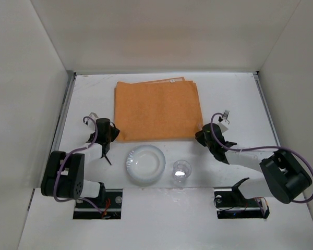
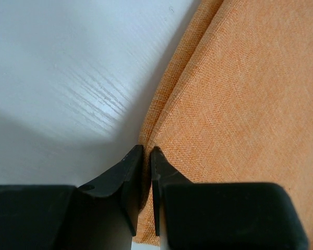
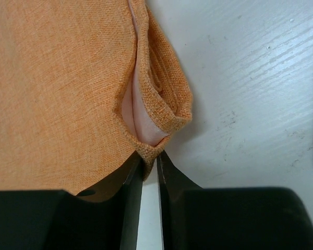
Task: Set the dinner table for one person
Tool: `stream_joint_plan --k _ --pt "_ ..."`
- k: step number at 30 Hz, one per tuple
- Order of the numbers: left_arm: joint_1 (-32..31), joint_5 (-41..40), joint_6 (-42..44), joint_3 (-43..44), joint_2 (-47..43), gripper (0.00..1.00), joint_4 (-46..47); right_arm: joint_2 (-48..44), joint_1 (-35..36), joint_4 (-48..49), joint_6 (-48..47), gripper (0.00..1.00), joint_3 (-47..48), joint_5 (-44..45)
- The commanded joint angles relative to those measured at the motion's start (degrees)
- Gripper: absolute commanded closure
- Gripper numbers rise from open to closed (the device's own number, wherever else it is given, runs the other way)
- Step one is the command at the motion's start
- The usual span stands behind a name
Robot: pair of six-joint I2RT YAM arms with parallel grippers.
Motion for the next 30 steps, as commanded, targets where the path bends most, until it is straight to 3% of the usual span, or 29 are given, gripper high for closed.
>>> stream_joint_plan --k 1,6,9,12,16,18,21,23,27,30 --pt "1.3 -2.7 0.1 -1.6 -3.7 0.9 -0.7 -1.5 -1.2 -2.2 -3.0 0.78 1.1 2.2" --pt "1.8 -2.2 0.5 -2.0 -4.2 0.77 -1.0 -2.0 -1.8 -4.4 -4.4 0.72 2.8 1.1" --pt "2.8 -2.1 0.6 -2.5 -6.6 0.69 -1.5 -4.5 -1.8 -6.2 -6.2 0.58 3.5 1.7" --pt "2.9 -2.6 0.7 -2.8 -10.9 0.64 -3.3 -8.1 -1.8 -9.5 -10.1 0.49 5.6 2.1" --pt "2.2 -3.4 1.9 -4.2 -18.8 0.61 -4.4 -12.4 -0.9 -15.0 -17.4 0.45 10.1 2.4" --pt "1.9 -3.4 2.5 -5.0 -22.3 0.61 -5.0 -14.1 1.7 -16.7 -21.0 0.51 12.4 0.0" --pt "-0.2 -2.1 3.6 -6.4 -26.5 0.63 -4.3 -15.2 5.5 -17.7 -25.7 0.73 15.9 -8.8" --pt "-2.5 -1.3 4.8 -7.0 -27.9 0.65 -3.1 -13.7 7.1 -18.0 -27.2 0.81 17.9 -16.9" --pt "-7.2 -0.8 6.8 -8.3 -27.8 0.68 1.8 -6.7 8.3 -16.7 -28.5 0.79 20.7 -30.8" --pt "-9.0 -1.1 8.1 -9.7 -26.5 0.68 6.0 -0.4 10.2 -15.4 -29.9 0.69 22.5 -35.6"
